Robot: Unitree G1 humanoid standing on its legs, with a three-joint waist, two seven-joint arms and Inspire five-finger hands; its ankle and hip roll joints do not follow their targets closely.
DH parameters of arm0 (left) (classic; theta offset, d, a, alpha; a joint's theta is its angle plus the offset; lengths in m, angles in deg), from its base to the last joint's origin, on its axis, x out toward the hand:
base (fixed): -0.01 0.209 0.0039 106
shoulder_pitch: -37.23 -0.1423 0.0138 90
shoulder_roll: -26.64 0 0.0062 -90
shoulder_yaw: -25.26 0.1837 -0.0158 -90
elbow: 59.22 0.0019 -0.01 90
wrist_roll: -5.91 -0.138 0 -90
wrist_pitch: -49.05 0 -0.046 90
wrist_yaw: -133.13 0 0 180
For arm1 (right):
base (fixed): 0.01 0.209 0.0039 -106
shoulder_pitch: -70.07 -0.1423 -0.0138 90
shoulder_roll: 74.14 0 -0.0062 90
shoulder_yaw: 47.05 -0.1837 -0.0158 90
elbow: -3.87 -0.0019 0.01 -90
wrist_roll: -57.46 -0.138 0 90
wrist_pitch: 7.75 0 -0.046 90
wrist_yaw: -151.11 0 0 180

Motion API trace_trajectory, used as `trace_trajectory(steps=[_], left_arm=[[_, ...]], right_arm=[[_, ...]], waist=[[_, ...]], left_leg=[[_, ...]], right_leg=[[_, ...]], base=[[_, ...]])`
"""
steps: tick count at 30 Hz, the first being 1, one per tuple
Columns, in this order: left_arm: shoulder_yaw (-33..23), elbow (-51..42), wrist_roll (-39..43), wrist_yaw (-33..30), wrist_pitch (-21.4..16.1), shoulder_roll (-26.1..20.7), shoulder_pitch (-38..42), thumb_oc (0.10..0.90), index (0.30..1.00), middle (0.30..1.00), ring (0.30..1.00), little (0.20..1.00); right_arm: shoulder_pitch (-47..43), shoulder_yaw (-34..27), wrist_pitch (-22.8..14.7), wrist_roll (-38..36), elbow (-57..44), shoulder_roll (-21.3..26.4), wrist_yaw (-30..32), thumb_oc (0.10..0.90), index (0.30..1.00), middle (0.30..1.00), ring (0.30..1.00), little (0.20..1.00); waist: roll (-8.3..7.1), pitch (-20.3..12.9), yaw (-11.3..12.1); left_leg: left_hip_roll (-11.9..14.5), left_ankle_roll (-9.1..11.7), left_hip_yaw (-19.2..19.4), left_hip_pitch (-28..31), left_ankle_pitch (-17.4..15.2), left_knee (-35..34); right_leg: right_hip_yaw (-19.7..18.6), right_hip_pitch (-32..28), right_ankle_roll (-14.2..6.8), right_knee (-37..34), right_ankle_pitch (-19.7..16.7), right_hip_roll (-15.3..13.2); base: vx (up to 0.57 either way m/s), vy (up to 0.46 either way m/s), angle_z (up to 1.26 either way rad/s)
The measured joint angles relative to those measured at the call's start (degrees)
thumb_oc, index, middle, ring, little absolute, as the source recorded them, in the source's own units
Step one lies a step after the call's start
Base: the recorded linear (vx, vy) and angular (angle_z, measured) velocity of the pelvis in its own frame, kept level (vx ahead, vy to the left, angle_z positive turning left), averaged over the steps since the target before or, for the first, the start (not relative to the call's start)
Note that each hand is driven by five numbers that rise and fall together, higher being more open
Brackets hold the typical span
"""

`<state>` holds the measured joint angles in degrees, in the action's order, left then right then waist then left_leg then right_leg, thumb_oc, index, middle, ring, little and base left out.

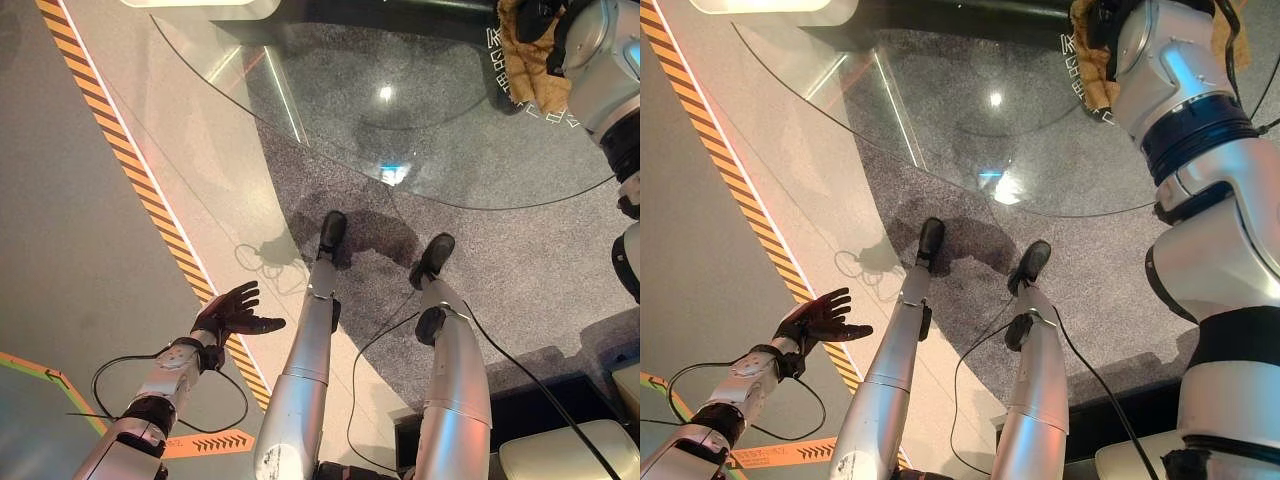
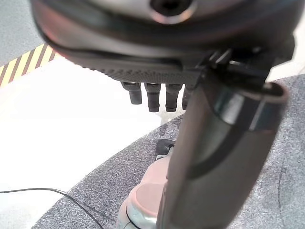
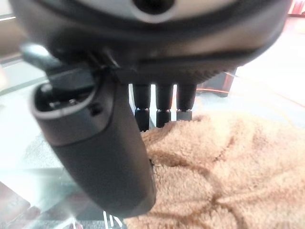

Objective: Wipe the table with a cloth and put it in the basket.

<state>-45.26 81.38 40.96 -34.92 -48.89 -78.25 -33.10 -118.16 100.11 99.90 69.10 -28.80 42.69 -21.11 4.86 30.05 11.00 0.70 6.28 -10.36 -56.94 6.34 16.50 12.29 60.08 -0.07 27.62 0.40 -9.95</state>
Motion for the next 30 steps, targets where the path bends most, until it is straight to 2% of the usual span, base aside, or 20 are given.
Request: trace_trajectory(steps=[14,22,30], left_arm=[[-0.02,0.05,0.0,-0.03,0.0,1.34,0.0,0.8,0.9,0.9,0.9,0.9],[-0.1,0.07,-0.04,-0.19,-0.03,2.05,0.0,0.8,0.9,0.9,0.9,0.9],[-0.16,0.07,-0.04,-0.17,-0.05,2.38,0.0,0.8,0.9,0.9,0.9,0.9]], right_arm=[[1.02,-0.62,1.81,1.43,-1.67,-0.29,3.25,0.1,0.3,0.3,0.3,0.2],[1.74,-0.75,2.04,2.44,-3.02,-0.52,3.81,0.1,0.3,0.3,0.3,0.2],[3.05,-0.74,2.1,6.01,-8.81,-2.07,3.8,0.1,0.3,0.3,0.3,0.2]], waist=[[0.31,-0.03,1.19],[0.41,-0.04,1.61],[0.42,-0.04,2.02]], left_leg=[[0.14,0.42,-0.36,0.31,0.58,-0.97],[0.37,0.7,-1.64,0.58,0.75,-1.48],[0.48,0.72,-2.0,0.4,0.76,-1.47]], right_leg=[[0.35,-0.01,0.28,0.09,0.05,0.02],[1.8,-0.9,0.66,0.0,0.67,0.06],[2.58,-1.02,0.81,-0.03,0.94,0.02]], base=[[0.0,0.019,0.0],[0.0,0.008,0.04],[0.0,0.002,0.0]])
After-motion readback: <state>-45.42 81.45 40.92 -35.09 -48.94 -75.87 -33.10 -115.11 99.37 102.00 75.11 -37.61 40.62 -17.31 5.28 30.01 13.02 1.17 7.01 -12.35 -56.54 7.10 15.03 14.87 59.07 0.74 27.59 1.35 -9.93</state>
